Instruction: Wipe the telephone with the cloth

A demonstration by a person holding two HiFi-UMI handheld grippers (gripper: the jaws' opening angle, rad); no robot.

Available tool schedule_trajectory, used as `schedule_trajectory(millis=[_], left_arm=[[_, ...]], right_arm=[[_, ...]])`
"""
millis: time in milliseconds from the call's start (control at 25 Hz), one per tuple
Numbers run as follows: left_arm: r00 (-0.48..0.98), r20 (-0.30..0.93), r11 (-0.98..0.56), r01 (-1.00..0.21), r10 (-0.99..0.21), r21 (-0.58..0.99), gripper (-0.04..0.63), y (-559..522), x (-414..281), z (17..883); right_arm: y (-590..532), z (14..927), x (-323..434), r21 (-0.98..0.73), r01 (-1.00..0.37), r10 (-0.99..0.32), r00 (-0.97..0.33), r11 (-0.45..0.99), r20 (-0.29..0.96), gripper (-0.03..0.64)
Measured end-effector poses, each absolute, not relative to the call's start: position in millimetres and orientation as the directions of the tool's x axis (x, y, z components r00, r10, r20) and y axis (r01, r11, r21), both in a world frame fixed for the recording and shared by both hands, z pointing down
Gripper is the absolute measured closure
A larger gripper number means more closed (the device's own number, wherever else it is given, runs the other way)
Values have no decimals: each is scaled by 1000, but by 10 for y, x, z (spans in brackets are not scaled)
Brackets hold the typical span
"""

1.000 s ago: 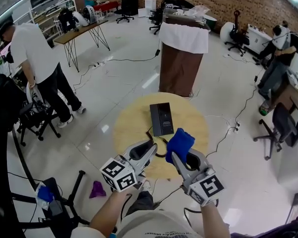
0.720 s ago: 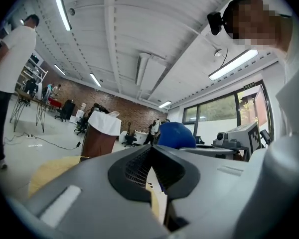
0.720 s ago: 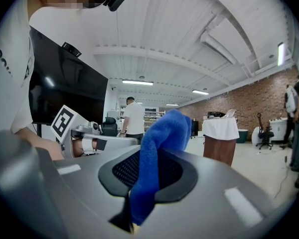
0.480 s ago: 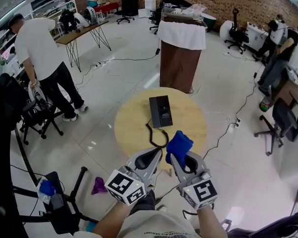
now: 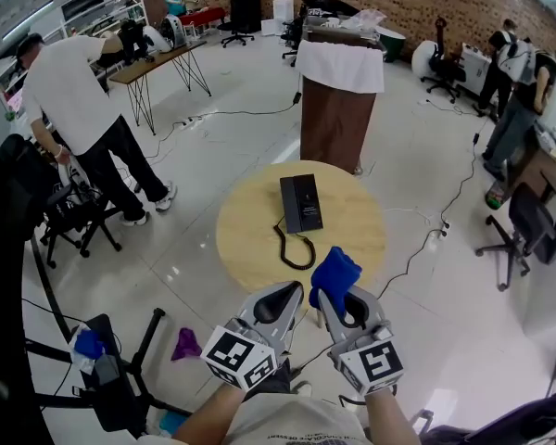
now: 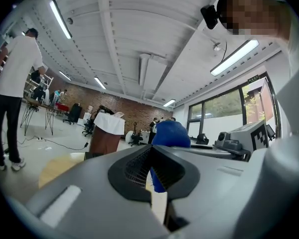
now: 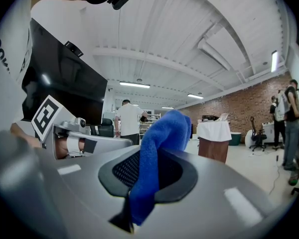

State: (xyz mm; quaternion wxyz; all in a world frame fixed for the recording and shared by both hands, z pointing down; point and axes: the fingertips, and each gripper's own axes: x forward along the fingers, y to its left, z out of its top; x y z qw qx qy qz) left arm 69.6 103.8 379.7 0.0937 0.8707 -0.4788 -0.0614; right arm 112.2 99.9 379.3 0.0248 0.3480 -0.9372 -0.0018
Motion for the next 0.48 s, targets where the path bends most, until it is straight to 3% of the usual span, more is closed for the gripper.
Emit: schedule_trajectory(millis=[480], left_arm=[[540,-2,-529,-823,-841,206,594,1162,817,3817]], right_arm=[[1142,3838,1195,29,-650,-650,-758,760,46,557]])
